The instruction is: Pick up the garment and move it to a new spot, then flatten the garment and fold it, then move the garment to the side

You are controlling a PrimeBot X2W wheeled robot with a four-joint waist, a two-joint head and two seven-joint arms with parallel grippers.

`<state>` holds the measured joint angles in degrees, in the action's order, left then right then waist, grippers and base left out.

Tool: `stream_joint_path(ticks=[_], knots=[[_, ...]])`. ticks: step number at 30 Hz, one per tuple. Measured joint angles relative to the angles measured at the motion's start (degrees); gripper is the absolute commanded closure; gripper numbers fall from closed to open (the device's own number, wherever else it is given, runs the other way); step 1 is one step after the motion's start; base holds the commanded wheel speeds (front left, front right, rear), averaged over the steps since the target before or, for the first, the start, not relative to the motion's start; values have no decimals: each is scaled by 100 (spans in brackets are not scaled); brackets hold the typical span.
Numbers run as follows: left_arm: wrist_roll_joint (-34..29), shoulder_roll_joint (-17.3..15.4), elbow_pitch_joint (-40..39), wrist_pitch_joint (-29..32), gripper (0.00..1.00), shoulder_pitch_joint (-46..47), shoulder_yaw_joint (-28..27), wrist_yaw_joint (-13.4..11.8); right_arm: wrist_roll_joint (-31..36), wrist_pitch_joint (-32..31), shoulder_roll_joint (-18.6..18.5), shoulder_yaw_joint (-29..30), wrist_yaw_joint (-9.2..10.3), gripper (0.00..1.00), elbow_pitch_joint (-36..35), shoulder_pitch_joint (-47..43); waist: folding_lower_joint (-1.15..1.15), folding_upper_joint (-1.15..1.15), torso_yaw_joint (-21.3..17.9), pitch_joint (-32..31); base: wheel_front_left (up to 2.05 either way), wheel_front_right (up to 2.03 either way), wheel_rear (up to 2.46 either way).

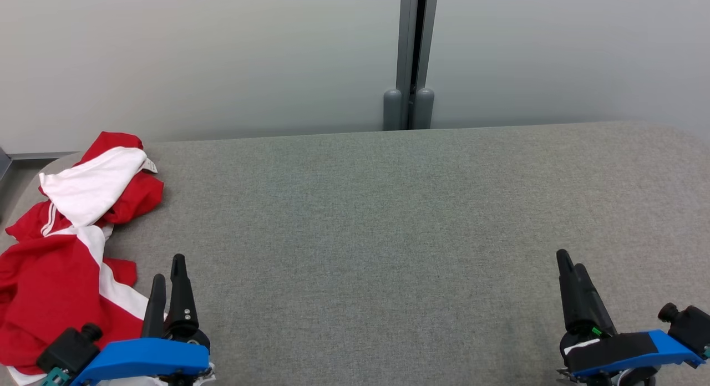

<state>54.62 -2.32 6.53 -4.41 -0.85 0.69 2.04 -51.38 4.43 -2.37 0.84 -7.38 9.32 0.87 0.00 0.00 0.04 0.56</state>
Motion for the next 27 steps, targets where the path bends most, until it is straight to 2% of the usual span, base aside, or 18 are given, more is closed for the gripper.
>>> stream_joint_path(ticks=[11,27], knots=[[-1098,-8,-57,-186,0,-34,165,-97,932,182,-4,-74,-1,0,-56,-21,0,0,6,23,0,0,0],[-2126,-20,229,-437,0,-78,336,-261,2058,431,-10,-238,-1,0,10,-23,0,0,17,47,0,0,0]])
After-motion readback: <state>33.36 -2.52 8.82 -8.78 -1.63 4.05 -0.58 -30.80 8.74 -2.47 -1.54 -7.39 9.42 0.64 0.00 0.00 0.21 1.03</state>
